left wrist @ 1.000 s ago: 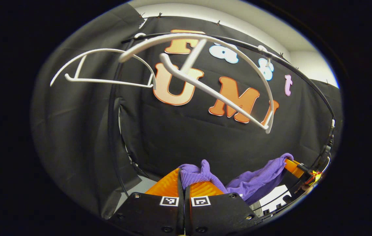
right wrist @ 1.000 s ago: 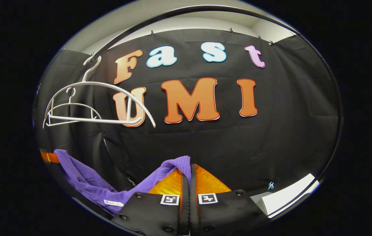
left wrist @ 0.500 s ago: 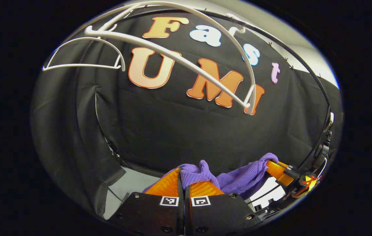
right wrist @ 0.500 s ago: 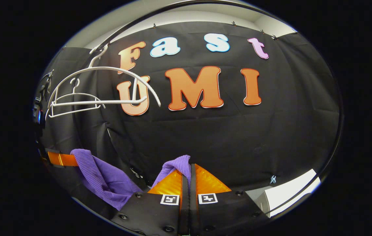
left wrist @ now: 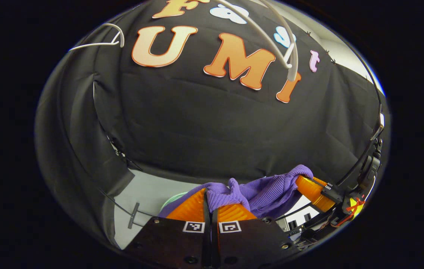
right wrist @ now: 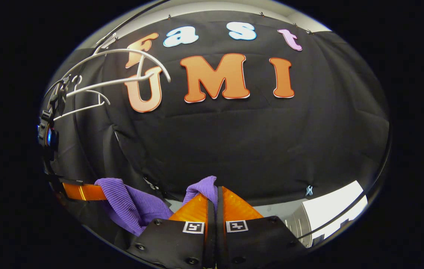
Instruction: Grasp the clothes on the hanger with both hands and then place them into the laundry hamper below.
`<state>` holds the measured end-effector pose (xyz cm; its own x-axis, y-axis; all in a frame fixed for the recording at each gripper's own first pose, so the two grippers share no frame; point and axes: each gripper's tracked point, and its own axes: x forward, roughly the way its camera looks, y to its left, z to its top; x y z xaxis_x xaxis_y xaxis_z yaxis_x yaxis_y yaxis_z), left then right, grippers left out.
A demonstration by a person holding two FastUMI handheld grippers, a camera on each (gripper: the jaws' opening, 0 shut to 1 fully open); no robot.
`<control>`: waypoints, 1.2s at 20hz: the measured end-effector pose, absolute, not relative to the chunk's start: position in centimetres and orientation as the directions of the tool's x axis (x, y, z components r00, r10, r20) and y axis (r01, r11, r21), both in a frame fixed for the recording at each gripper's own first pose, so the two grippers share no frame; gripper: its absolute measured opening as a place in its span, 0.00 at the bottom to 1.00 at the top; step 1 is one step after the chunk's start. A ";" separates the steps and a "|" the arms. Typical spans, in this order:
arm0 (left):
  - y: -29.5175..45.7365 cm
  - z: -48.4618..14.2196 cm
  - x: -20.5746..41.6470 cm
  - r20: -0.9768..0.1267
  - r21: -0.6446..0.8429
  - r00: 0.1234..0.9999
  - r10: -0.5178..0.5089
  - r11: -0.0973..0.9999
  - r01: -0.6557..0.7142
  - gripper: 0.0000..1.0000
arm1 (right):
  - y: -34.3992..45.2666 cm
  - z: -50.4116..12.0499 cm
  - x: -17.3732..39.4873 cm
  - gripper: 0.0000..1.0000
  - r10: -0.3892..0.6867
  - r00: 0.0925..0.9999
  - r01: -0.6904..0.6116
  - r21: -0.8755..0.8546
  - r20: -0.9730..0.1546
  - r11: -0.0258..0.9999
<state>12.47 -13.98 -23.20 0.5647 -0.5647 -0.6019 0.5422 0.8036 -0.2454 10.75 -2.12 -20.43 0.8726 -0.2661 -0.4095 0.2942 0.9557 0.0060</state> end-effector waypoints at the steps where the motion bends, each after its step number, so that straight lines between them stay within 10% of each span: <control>1: -14.1 -24.0 12.5 -0.621 -0.243 0.550 -0.558 0.805 0.542 0.01 | -2.2 -21.5 10.8 0.08 -0.268 0.863 0.297 0.003 -0.429 0.955; 24: -11.0 -46.5 11.5 -0.934 -0.145 0.231 -0.274 0.878 0.456 0.02 | -3.6 -45.6 8.2 0.08 -0.213 0.486 0.386 -0.010 -0.848 0.922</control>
